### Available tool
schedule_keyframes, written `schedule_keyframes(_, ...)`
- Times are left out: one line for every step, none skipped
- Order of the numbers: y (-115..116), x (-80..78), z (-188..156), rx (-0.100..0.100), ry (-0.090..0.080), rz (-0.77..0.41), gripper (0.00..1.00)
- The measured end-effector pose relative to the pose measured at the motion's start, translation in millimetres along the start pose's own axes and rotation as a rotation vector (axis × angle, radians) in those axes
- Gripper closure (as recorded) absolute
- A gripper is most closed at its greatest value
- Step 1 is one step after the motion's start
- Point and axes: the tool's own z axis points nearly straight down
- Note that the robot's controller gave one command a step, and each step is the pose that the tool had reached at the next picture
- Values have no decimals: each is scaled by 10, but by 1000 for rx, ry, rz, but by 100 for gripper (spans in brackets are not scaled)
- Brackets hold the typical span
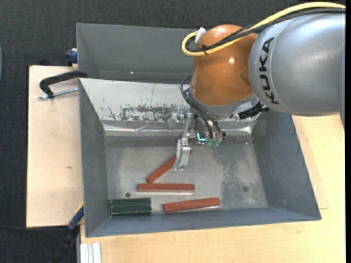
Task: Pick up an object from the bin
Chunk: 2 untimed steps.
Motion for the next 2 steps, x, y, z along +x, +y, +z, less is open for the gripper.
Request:
schedule_keyframes(50,-18,-63,0,-7,-31,0)
schedule_keyframes(170,132,337,-2,-12,-49,0)
